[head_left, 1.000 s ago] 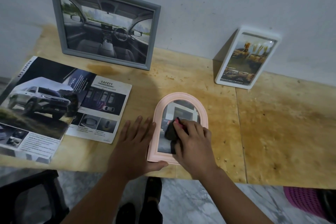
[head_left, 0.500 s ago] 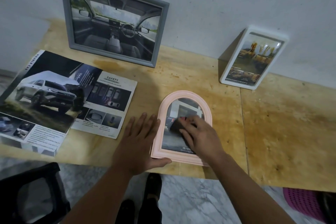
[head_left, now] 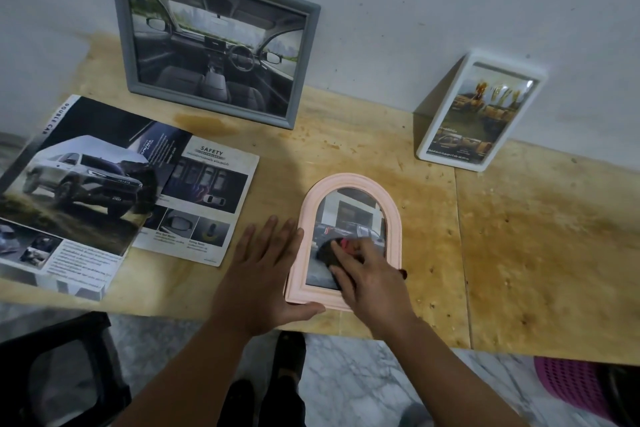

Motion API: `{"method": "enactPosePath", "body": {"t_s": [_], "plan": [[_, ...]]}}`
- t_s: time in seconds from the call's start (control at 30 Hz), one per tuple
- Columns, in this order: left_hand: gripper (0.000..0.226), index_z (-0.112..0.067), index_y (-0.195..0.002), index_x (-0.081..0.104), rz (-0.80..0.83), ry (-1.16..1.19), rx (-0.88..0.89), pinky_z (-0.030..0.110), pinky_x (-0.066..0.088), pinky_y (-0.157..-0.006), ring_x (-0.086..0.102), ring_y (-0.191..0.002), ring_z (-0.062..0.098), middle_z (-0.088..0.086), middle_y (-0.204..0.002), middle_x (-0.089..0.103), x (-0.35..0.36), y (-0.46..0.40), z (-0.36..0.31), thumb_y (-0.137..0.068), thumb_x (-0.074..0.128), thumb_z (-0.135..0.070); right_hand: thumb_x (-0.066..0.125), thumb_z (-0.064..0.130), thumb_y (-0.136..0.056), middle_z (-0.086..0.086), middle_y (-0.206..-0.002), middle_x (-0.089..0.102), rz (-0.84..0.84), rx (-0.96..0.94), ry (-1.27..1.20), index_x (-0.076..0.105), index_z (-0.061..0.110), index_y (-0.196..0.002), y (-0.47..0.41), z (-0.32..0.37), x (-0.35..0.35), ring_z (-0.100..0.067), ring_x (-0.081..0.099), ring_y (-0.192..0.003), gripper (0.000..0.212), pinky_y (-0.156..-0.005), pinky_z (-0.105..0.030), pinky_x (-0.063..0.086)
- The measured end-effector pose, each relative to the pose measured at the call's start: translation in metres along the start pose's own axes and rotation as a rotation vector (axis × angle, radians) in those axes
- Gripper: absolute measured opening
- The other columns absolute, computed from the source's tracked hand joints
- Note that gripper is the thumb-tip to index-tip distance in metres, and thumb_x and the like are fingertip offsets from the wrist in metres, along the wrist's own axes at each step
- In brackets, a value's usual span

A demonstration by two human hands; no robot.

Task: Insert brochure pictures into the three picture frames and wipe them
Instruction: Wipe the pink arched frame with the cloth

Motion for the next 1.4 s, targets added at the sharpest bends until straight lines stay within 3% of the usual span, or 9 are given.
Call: {"method": "enactPosePath", "body": {"t_s": [0.1,0.27,0.4,0.53,0.73,0.9,1.1,1.27,1.4], "plan": [[0.121,-0.010,-0.158,0.036,-0.006,-0.003,-0.004,0.062,0.020,-0.123,0.016,-0.158,0.033,0.009,-0.168,0.026,-0.001,0.000,0.000,-0.073,0.045,-0.096,0.056,0.040,-0.102,0.002,-0.112,0.057,0.015,-0.042,-0.048,0.065,0.025,-0.136,-0.005,-0.003,-0.014,-0.014,0.063,-0.089,0.038,-0.055,-0.030,0.056],[0.123,-0.010,-0.159,0.033,0.004,-0.033,-0.003,0.062,0.019,-0.123,0.015,-0.158,0.033,0.010,-0.168,0.026,-0.002,0.000,-0.002,-0.072,0.045,-0.097,0.055,0.038,-0.102,0.000,-0.118,0.056,-0.156,0.199,-0.008,0.065,0.023,-0.135,-0.056,-0.036,-0.027,-0.019,0.062,-0.091,0.038,-0.056,-0.031,0.054],[0.123,-0.008,-0.157,0.037,-0.008,-0.056,-0.002,0.062,0.021,-0.123,0.020,-0.157,0.034,0.011,-0.166,0.031,-0.001,0.000,-0.003,-0.071,0.047,-0.096,0.052,0.038,-0.103,-0.006,-0.119,0.054,-0.050,0.241,0.109,0.063,0.022,-0.137,-0.059,-0.040,-0.003,-0.028,0.062,-0.095,0.039,-0.056,-0.037,0.055],[0.122,-0.008,-0.156,0.039,-0.040,-0.058,0.004,0.062,0.022,-0.123,0.023,-0.156,0.034,0.012,-0.165,0.033,0.000,-0.001,-0.002,-0.072,0.049,-0.095,0.055,0.036,-0.102,-0.005,-0.112,0.054,-0.036,0.152,0.074,0.064,0.020,-0.133,-0.024,-0.014,-0.006,-0.024,0.063,-0.086,0.036,-0.051,-0.034,0.053],[0.121,-0.008,-0.156,0.040,-0.044,-0.069,0.002,0.063,0.023,-0.122,0.024,-0.156,0.035,0.012,-0.165,0.035,0.000,0.000,-0.003,-0.072,0.048,-0.095,0.051,0.042,-0.101,0.007,-0.109,0.051,0.217,-0.008,-0.199,0.063,0.028,-0.134,0.004,0.003,-0.027,-0.018,0.063,-0.084,0.038,-0.062,-0.029,0.051],[0.123,-0.008,-0.156,0.040,-0.026,-0.075,-0.011,0.062,0.022,-0.122,0.022,-0.156,0.033,0.010,-0.166,0.032,-0.001,-0.002,-0.004,-0.070,0.050,-0.095,0.053,0.034,-0.102,-0.004,-0.114,0.057,-0.080,0.128,0.006,0.065,0.020,-0.131,-0.051,-0.034,-0.044,-0.024,0.062,-0.088,0.034,-0.057,-0.038,0.056],[0.124,-0.010,-0.158,0.035,0.012,-0.101,-0.019,0.060,0.019,-0.124,0.016,-0.158,0.031,0.008,-0.169,0.026,0.001,-0.001,-0.003,-0.071,0.046,-0.097,0.053,0.033,-0.103,-0.009,-0.122,0.051,0.162,0.164,0.267,0.060,0.018,-0.131,-0.044,-0.055,-0.030,-0.029,0.058,-0.098,0.033,-0.062,-0.038,0.056],[0.124,-0.010,-0.159,0.034,0.027,-0.106,-0.022,0.059,0.017,-0.125,0.015,-0.158,0.031,0.009,-0.169,0.026,0.001,-0.001,-0.003,-0.071,0.042,-0.098,0.058,0.031,-0.098,-0.003,-0.106,0.055,0.118,0.189,0.123,0.069,0.023,-0.117,0.007,-0.031,-0.036,-0.025,0.064,-0.078,0.023,-0.054,-0.032,0.050],[0.124,-0.009,-0.159,0.034,0.016,-0.095,-0.018,0.060,0.018,-0.125,0.016,-0.158,0.032,0.010,-0.168,0.027,0.001,-0.001,-0.003,-0.071,0.044,-0.097,0.046,0.036,-0.100,0.004,-0.111,0.056,0.129,0.252,-0.048,0.069,0.032,-0.123,0.034,0.004,-0.026,-0.016,0.064,-0.082,0.032,-0.060,-0.030,0.053]]}}
Point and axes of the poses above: each hand's wrist, its own y-axis away from the middle knuckle, its own x-axis out of the palm, z = x × y, the point moved 2 cm from there along -y, towards the middle knuckle
